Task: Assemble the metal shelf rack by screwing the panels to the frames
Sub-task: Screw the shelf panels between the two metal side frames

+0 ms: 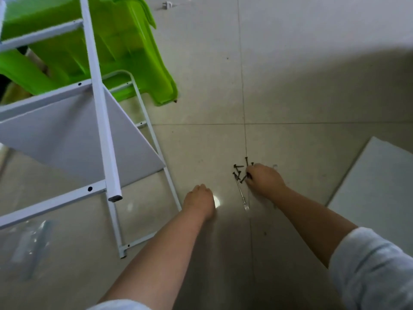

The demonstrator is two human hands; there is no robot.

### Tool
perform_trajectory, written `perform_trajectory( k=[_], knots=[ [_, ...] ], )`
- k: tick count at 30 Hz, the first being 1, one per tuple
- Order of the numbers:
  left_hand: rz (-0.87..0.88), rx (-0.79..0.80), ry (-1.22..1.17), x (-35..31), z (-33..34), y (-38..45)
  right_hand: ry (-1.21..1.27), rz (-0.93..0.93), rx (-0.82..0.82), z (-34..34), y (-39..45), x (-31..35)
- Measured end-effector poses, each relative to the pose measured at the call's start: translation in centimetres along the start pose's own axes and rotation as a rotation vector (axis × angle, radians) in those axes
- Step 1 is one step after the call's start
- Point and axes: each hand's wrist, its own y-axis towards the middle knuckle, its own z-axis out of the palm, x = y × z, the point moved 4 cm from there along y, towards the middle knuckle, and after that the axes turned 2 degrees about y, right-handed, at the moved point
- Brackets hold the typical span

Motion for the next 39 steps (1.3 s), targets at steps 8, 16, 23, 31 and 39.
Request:
perform_trajectory(
  k=[8,16,23,31,39],
  knots=[
    [0.036,0.067,-0.021,0.2,1.3,0.1,0.122,0.085,0.0,0.7,0.7,0.5],
    [0.034,0.119,0.03,0.4,1.3,0.2,0.133,0.053,0.039,-0.4,0.3,0.3],
    [-0.021,-0.084,-0.062,-1.5,-4.8,-0.9,0.225,0.158,-0.126,-6.3,-0.7,-1.2],
    [-0.056,-0.583,-0.112,-1.6,-20.0,-6.5,0.788,0.184,-0.408,-15.0,-2.1,2.3],
    [-0.13,-0.8,-0.05,9.9,-25.7,-11.9,0.879,-0.001,-0.393,-20.3,-3.0,13.0]
  ],
)
